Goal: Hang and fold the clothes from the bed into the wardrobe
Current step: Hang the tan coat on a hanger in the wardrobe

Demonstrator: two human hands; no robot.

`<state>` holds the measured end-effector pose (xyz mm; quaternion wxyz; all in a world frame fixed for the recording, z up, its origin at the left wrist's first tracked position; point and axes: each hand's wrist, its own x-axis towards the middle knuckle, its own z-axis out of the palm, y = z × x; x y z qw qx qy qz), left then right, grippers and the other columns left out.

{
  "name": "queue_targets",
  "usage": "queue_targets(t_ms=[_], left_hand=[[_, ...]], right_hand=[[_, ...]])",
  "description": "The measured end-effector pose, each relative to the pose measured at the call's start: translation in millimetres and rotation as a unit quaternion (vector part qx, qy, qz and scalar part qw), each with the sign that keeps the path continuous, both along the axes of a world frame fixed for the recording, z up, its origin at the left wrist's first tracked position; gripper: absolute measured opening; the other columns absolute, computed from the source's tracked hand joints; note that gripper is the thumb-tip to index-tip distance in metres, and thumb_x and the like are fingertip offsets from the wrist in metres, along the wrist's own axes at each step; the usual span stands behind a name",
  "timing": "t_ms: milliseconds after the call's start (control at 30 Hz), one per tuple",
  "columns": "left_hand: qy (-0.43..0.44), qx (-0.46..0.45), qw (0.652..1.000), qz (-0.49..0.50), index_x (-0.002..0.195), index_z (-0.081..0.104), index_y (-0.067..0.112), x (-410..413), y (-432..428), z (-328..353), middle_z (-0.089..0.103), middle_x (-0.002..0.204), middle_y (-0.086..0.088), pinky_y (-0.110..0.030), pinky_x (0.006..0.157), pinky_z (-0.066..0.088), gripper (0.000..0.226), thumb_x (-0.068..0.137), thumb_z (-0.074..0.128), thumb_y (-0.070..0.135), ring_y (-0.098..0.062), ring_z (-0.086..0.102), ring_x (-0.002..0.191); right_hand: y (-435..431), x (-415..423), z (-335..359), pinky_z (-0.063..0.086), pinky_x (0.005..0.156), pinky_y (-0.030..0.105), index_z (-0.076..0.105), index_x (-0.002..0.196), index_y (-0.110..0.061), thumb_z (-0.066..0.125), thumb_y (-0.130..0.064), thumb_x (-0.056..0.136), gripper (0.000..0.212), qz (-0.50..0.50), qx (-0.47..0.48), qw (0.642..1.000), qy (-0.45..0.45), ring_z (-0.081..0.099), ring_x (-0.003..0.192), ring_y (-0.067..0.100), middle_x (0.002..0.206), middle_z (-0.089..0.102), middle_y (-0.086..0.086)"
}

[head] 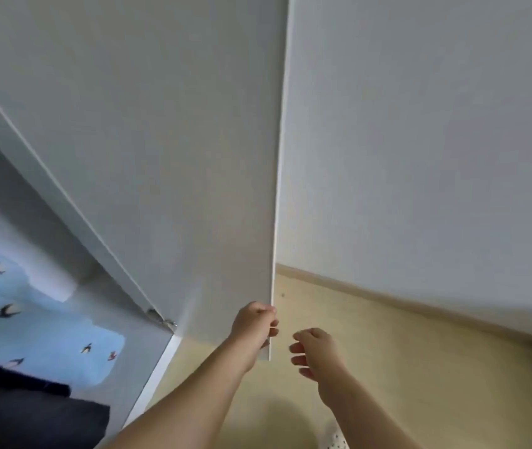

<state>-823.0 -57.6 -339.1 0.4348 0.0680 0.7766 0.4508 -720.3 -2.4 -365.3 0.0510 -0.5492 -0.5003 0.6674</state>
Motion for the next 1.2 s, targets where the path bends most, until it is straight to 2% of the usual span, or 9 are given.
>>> queue_targets(t_ms=[200,367,567,700,867,1000,1133,1200], left_hand=[[-0.019,-0.003,0.981,-0.195,0.083,0.053,0.019,125,65,-3,0.056,0.072,0.001,-0.021,0.058,0.038,0.014,0.094,0.045,0.014,-0.011,0.054,0.061],[-0.012,0.018,0.946,-0.324,0.082,0.055,0.019,263,125,12,0.056,0.07,0.003,-0.02,0.053,0.036,0.016,0.092,0.045,0.012,-0.009,0.053,0.058],[-0.031,0.042,0.901,-0.431,0.08,0.053,0.02,441,179,22,0.056,0.071,0.002,-0.02,0.051,0.035,0.018,0.093,0.044,0.01,-0.008,0.052,0.057],[-0.038,0.038,0.88,-0.473,0.082,0.054,0.019,532,204,22,0.057,0.072,0.002,-0.02,0.053,0.037,0.018,0.093,0.043,0.01,-0.009,0.053,0.058],[-0.03,0.024,0.861,-0.507,0.083,0.053,0.018,603,242,17,0.055,0.069,0.001,-0.02,0.051,0.034,0.019,0.094,0.042,0.008,-0.009,0.051,0.055],[-0.02,0.006,0.846,-0.533,0.082,0.055,0.018,652,289,2,0.057,0.071,0.001,-0.021,0.054,0.036,0.019,0.094,0.042,0.009,-0.009,0.052,0.058],[-0.025,0.004,0.835,-0.55,0.082,0.057,0.019,705,364,-17,0.059,0.072,0.0,-0.02,0.052,0.039,0.019,0.094,0.044,0.012,-0.009,0.054,0.059],[-0.026,0.001,0.831,-0.556,0.083,0.058,0.019,730,411,-27,0.06,0.074,-0.001,-0.021,0.053,0.04,0.019,0.094,0.044,0.013,-0.011,0.055,0.061]], right_hand=[[19,150,2,0.036,0.052,0.021,0.057,0.083,-0.012,0.049,-0.012,0.09,0.011,-0.215,-0.002,0.976,-0.012,0.051,0.053,0.014,0.069,0.058,0.002],[41,289,13,0.037,0.053,0.022,0.057,0.082,-0.013,0.048,-0.011,0.09,0.012,-0.369,0.016,0.929,0.0,0.051,0.054,0.014,0.068,0.058,0.002],[65,457,26,0.038,0.054,0.022,0.056,0.08,-0.013,0.047,-0.01,0.09,0.013,-0.486,0.043,0.873,-0.012,0.051,0.054,0.015,0.068,0.058,0.002],[77,550,25,0.035,0.053,0.022,0.056,0.081,-0.011,0.047,-0.008,0.089,0.012,-0.539,0.05,0.841,-0.023,0.049,0.054,0.017,0.066,0.056,0.003],[97,620,18,0.032,0.05,0.021,0.056,0.077,-0.01,0.049,-0.005,0.085,0.011,-0.575,0.028,0.818,-0.013,0.046,0.048,0.015,0.066,0.055,0.004],[132,666,6,0.028,0.039,0.017,0.056,0.077,-0.008,0.049,-0.003,0.087,0.013,-0.604,0.013,0.797,0.0,0.041,0.045,0.015,0.063,0.054,0.006],[198,718,-11,0.035,0.05,0.022,0.058,0.082,-0.009,0.05,-0.008,0.09,0.012,-0.628,0.012,0.778,-0.024,0.047,0.054,0.018,0.065,0.058,0.006],[240,738,-19,0.034,0.049,0.02,0.057,0.082,-0.009,0.049,-0.008,0.091,0.012,-0.629,0.001,0.777,-0.022,0.045,0.051,0.017,0.064,0.056,0.006]])
